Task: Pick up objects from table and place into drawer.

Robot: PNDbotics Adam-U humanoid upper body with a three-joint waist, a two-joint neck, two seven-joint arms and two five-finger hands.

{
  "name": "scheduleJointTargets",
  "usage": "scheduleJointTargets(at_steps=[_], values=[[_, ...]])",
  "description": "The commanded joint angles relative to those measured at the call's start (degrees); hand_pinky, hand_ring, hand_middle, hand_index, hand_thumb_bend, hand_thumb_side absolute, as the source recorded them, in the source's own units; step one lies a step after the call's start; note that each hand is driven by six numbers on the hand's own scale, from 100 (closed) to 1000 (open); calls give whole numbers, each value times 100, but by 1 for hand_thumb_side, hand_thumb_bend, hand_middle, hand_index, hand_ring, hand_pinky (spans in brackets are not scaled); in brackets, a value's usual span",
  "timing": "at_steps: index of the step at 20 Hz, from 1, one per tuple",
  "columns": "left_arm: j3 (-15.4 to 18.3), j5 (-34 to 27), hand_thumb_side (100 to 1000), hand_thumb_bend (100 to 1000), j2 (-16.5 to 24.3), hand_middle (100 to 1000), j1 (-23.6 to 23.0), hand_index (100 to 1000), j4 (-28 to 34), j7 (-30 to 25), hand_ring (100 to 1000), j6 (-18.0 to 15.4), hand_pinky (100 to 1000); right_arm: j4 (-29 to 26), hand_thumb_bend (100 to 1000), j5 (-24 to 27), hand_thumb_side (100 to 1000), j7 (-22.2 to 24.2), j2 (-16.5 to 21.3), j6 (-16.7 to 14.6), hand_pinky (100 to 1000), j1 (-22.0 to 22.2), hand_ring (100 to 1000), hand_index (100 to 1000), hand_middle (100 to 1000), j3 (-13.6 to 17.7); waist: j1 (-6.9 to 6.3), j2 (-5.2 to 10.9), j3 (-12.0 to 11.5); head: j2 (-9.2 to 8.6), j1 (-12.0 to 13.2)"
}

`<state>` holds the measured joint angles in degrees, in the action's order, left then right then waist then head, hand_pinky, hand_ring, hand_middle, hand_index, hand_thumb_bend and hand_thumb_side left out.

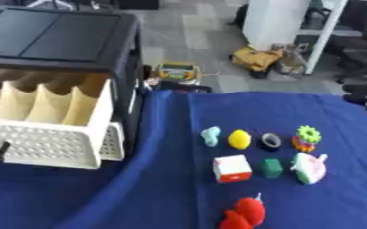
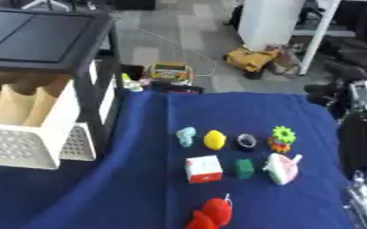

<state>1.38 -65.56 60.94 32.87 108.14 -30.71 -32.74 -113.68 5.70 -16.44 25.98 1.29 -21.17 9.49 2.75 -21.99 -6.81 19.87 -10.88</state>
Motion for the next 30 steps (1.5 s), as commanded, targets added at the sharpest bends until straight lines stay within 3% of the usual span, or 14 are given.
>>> scheduleJointTargets(at_steps=[1, 2, 5, 8, 9, 10, 12, 14, 17, 23, 26, 30], values=[[184, -871, 882, 100, -50, 583, -23, 1000, 156, -798, 422, -262, 390, -91, 100, 15, 1000, -28, 119, -15, 734, -65, 720, 854, 459, 56, -1, 126, -13, -180, -210], [202, -1023, 904, 121, -144, 655, -43, 1000, 121, -834, 523, -71, 508, -91, 100, 19, 1000, -33, 114, -17, 734, -69, 720, 853, 460, 57, 7, 130, -13, -220, -232], [304, -1144, 899, 107, -414, 674, -33, 995, 51, -980, 558, 437, 528, -91, 100, 27, 1000, -42, 101, -21, 734, -75, 720, 853, 460, 58, 21, 135, 0, -317, -262], [408, -1081, 853, 100, -574, 721, -61, 988, 4, -1228, 604, 528, 550, -91, 100, 25, 1000, -53, 96, -25, 734, -74, 720, 853, 460, 67, 26, 129, 20, -388, -290], [512, -994, 831, 100, -605, 740, -50, 992, -21, -1290, 632, 299, 576, -91, 100, 22, 1000, -57, 96, -25, 734, -73, 720, 853, 460, 70, 28, 130, 16, -403, -305], [636, -836, 722, 100, -616, 768, -41, 980, -62, -1310, 703, -86, 625, -91, 100, 18, 1000, -61, 97, -26, 734, -72, 719, 853, 460, 74, 30, 131, 9, -413, -319], [908, -238, 649, 100, -609, 808, -41, 984, -187, -1169, 788, -1222, 705, -91, 100, 10, 1000, -71, 100, -26, 733, -66, 720, 853, 461, 81, 33, 133, -12, -426, -336], [1202, 456, 516, 100, -638, 821, -10, 977, -91, -803, 835, -1754, 745, -91, 100, 4, 1000, -78, 101, -26, 733, -62, 720, 852, 461, 84, 39, 139, -33, -428, -351], [1484, 1707, 476, 100, -699, 827, -136, 975, 382, 26, 859, -1903, 765, -91, 100, -7, 1000, -87, 118, -37, 733, -90, 720, 851, 463, 84, 32, 145, -21, -425, -332], [1613, 4142, 508, 100, -1124, 824, -693, 969, 641, 1897, 853, -1923, 754, -91, 100, -189, 1000, -205, 334, -146, 733, -192, 724, 847, 469, 98, 19, 121, 99, -402, -213], [1557, 5103, 599, 100, -1319, 821, -933, 972, 645, 2685, 835, -1923, 739, -91, 100, -279, 1000, -275, 428, -211, 732, -228, 725, 847, 470, 70, 31, 110, 104, -384, -213], [1415, 6075, 611, 100, -1421, 816, -1129, 966, 645, 3677, 825, -1923, 732, -91, 100, -312, 1000, -288, 489, -249, 732, -274, 725, 845, 471, 26, 30, 107, 101, -362, -178]])
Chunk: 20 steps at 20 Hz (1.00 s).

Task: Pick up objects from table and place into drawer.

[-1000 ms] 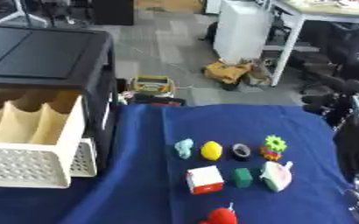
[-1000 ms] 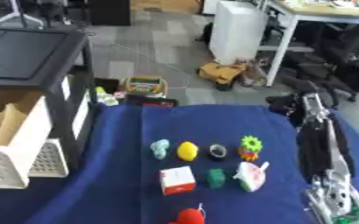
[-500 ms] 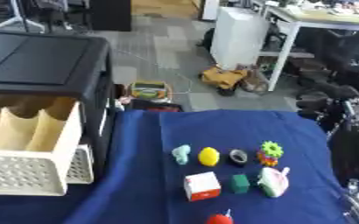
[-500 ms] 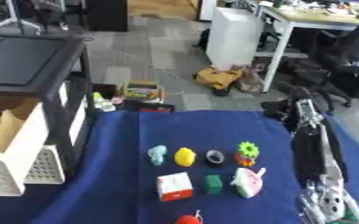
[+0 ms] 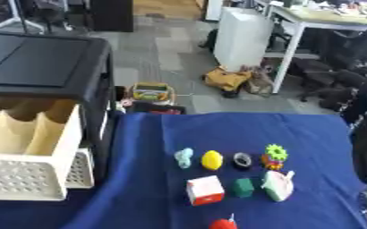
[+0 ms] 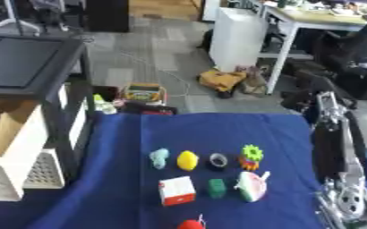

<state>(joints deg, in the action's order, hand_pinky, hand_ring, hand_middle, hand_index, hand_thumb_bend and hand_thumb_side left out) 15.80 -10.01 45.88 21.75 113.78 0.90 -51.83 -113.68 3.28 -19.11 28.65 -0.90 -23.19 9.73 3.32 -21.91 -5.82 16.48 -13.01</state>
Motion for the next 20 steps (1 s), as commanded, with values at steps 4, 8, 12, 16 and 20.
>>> scheduleJointTargets(at_steps=[4, 8, 12, 16, 20], values=[[-131, 1302, 625, 100, 43, 801, -182, 951, 81, 1409, 798, -13, 706, -91, 100, -196, 999, -72, 363, -73, 730, -95, 728, 842, 476, 3, -25, 100, 3, 66, 96], [-206, 1868, 626, 100, 18, 788, -335, 939, 81, 2207, 779, -13, 690, -91, 100, -668, 976, -298, 692, -115, 731, -104, 737, 830, 492, 66, -25, 110, 9, 250, 297], [-305, 2331, 626, 100, -13, 764, -466, 919, 81, 2878, 747, -13, 651, -91, 103, -1539, 945, -469, 1120, -54, 736, -55, 752, 818, 529, 16, -8, 92, 7, 360, 347], [-381, 2673, 630, 100, -72, 758, -572, 914, 81, 3311, 737, -13, 639, -91, 226, -2711, 935, 247, 1584, 56, 756, 51, 776, 821, 591, -159, 7, 37, 18, 454, 343], [-427, 2948, 626, 100, -143, 754, -669, 907, 81, 3590, 727, -13, 638, -91, 376, -3676, 896, 1260, 2086, -177, 793, -18, 811, 838, 705, -344, 23, 10, 21, 509, 341]])
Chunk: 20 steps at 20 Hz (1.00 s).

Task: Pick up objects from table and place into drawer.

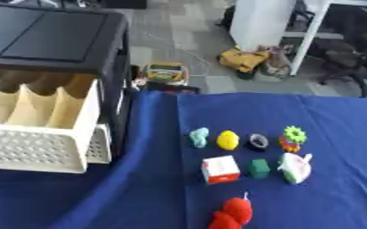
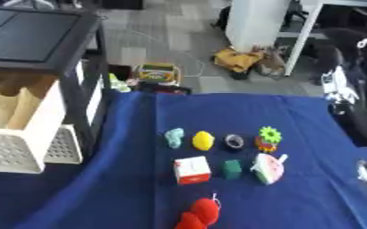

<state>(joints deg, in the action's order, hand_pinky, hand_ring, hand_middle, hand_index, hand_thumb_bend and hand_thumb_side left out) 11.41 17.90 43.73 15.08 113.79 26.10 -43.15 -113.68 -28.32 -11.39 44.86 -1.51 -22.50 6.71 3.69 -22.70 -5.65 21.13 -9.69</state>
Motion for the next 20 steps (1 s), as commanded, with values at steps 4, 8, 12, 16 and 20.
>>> scheduleJointTargets(at_steps=[4, 8, 12, 16, 20], values=[[-42, 345, 619, 100, 24, 741, -72, 908, 80, 1260, 703, -882, 616, -91, 394, -913, 865, 1110, 889, -424, 818, -197, 831, 857, 761, -216, -7, 90, -8, 76, -18], [-99, 466, 617, 100, -38, 733, -143, 907, 80, 1346, 680, -882, 592, -91, 443, -959, 834, 1480, 1206, -676, 832, -220, 840, 878, 787, -403, 1, 108, -7, 95, -27], [-115, 530, 614, 100, -125, 734, -227, 905, 80, 1298, 675, -882, 588, -91, 520, -891, 720, 1824, 1474, -939, 834, -192, 850, 892, 793, -616, 15, 130, -10, 113, -33], [-98, 477, 609, 100, -145, 735, -269, 901, 80, 1234, 675, -882, 589, -91, 548, -618, 656, 2073, 1683, -1193, 827, -233, 847, 882, 767, -762, 26, 159, -23, 147, -36], [-113, 423, 609, 100, -182, 734, -279, 900, 80, 1152, 673, -882, 588, -91, 565, -342, 630, 2200, 1846, -1182, 817, -390, 839, 870, 744, -939, 33, 187, -31, 182, -39]])
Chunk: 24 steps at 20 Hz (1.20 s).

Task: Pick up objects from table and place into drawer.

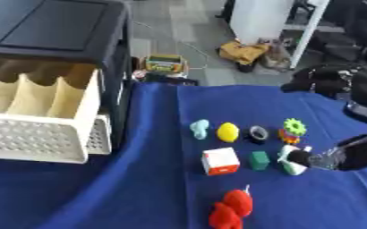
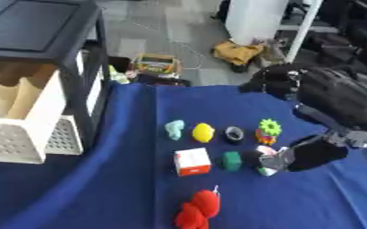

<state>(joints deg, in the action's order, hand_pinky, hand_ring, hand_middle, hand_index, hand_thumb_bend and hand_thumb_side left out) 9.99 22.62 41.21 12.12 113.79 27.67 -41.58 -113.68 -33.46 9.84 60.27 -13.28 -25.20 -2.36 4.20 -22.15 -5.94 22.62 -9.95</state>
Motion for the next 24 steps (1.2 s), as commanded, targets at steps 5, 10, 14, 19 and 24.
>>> scheduleJointTargets(at_steps=[5, 10, 14, 19, 24], values=[[24, -136, 608, 100, 36, 736, 23, 899, 80, 858, 672, -1039, 586, -91, 569, 349, 584, 283, 391, 174, 809, -404, 832, 847, 698, -304, -4, 144, -44, 37, -42], [10, -287, 609, 100, -5, 735, 36, 897, 80, 683, 670, -1039, 585, -91, 573, 436, 564, 548, 414, 339, 808, -789, 832, 863, 702, -586, -6, 187, -68, 306, 93], [0, -501, 611, 100, -56, 735, 39, 897, 80, 489, 669, -1039, 583, -88, 582, 468, 556, 808, 353, 377, 807, -1037, 832, 888, 703, -762, -31, 262, -77, 529, 293], [21, -906, 615, 100, -136, 735, 20, 896, 80, 145, 667, -1039, 580, 173, 585, 495, 549, 1157, 175, 352, 808, -1405, 834, 907, 710, -997, -86, 395, -104, 657, 325], [78, -1446, 613, 100, -224, 735, 1, 895, 80, -333, 668, -1039, 579, 659, 590, 471, 543, 1474, -118, 185, 810, -1788, 836, 914, 723, -1253, -135, 530, -164, 724, 249]])
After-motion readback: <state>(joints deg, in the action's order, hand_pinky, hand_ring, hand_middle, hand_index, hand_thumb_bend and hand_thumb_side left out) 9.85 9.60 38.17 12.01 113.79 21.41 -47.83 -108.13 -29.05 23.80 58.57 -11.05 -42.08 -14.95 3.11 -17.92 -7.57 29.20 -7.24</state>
